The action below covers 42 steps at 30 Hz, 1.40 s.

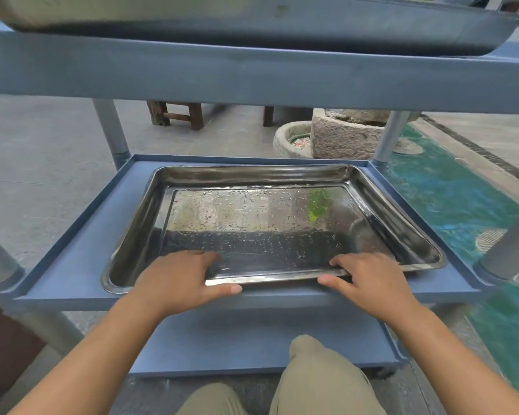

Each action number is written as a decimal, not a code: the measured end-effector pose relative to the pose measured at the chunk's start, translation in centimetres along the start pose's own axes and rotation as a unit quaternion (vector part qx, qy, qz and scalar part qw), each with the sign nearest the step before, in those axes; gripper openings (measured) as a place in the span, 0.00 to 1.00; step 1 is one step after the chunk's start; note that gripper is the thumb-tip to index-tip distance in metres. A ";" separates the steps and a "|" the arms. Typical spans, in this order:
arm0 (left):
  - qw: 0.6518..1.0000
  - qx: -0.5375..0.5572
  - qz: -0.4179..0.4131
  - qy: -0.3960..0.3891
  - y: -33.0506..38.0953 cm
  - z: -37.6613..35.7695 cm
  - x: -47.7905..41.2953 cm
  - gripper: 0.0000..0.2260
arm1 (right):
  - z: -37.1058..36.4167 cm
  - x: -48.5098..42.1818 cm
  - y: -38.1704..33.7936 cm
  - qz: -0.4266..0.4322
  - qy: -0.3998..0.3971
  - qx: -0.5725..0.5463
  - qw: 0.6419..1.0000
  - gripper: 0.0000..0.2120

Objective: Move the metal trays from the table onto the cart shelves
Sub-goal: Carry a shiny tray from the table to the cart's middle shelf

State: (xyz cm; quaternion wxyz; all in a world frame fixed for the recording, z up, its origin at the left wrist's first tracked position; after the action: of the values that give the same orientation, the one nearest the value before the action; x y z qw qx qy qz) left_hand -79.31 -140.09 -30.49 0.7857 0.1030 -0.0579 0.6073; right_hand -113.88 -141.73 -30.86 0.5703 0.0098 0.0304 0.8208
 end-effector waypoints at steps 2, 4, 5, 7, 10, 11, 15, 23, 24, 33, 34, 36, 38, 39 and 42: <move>1.000 0.005 0.009 -0.006 0.2 0.0 -0.1 0.45 | 0.0 -0.5 0.4 0.012 0.008 -0.007 1.000 0.42; 1.000 0.014 0.020 -0.007 0.6 0.0 -0.3 0.43 | 0.0 -1.1 0.9 0.022 0.014 -0.018 1.000 0.43; 0.999 0.020 0.026 -0.007 0.7 0.0 -0.4 0.43 | 0.0 -1.5 1.2 0.025 0.014 -0.020 0.999 0.43; 0.999 0.030 0.036 -0.011 1.2 -0.1 -0.8 0.45 | 0.1 -2.2 1.8 0.033 0.015 -0.020 0.999 0.44; 0.999 0.035 0.040 -0.012 1.9 -0.4 -1.1 0.45 | 0.0 -3.2 2.8 0.042 0.015 -0.019 0.999 0.45; 0.998 0.036 0.041 -0.009 2.1 -0.5 -1.2 0.45 | 0.0 -3.4 3.0 0.043 0.016 -0.020 0.999 0.45; 0.997 0.049 0.055 -0.003 2.5 -0.7 -1.6 0.45 | -0.3 -4.2 3.9 0.044 0.027 -0.008 0.999 0.45; 0.996 0.041 0.082 -0.017 3.7 -0.6 -2.4 0.46 | -0.5 -6.0 5.0 0.067 0.044 -0.028 0.996 0.44; 0.996 0.032 0.085 -0.017 3.9 -0.6 -2.4 0.45 | -0.5 -6.2 5.1 0.067 0.047 -0.028 0.996 0.44; 0.995 0.025 0.091 0.004 3.9 -0.8 -2.7 0.42 | -0.8 -6.9 5.4 0.074 0.065 -0.027 0.995 0.42; 0.996 0.021 0.091 0.008 3.9 -0.9 -2.7 0.43 | -0.8 -6.8 5.4 0.072 0.064 -0.028 0.995 0.42; 0.995 0.012 0.094 0.015 3.9 -0.9 -2.8 0.44 | -0.8 -6.9 5.4 0.068 0.057 -0.024 0.996 0.42; 0.995 0.013 0.098 0.011 3.9 -0.7 -2.9 0.44 | -0.9 -6.9 5.5 0.063 0.043 -0.016 0.997 0.41; 0.995 0.021 0.101 -0.001 3.9 -0.6 -2.8 0.44 | -0.8 -6.8 5.4 0.061 0.033 -0.016 0.997 0.40; 0.991 0.044 0.105 -0.069 4.2 0.6 -2.5 0.45 | 0.2 -6.8 5.5 0.066 -0.052 -0.036 0.996 0.37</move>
State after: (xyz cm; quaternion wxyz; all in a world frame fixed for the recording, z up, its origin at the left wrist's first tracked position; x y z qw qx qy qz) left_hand -83.94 -141.54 -30.08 0.7067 0.1727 -0.0951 0.6795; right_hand -116.63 -149.99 -30.24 0.5156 0.0335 -0.0299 0.8557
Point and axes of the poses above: each hand's wrist, its own x-axis away from the middle knuckle, its own z-axis out of the back of the hand, y = z × x, the point moved 1 cm from there along -x, towards the middle knuckle, and after that the axes turned 14 degrees about -y, right-handed, at the moved point
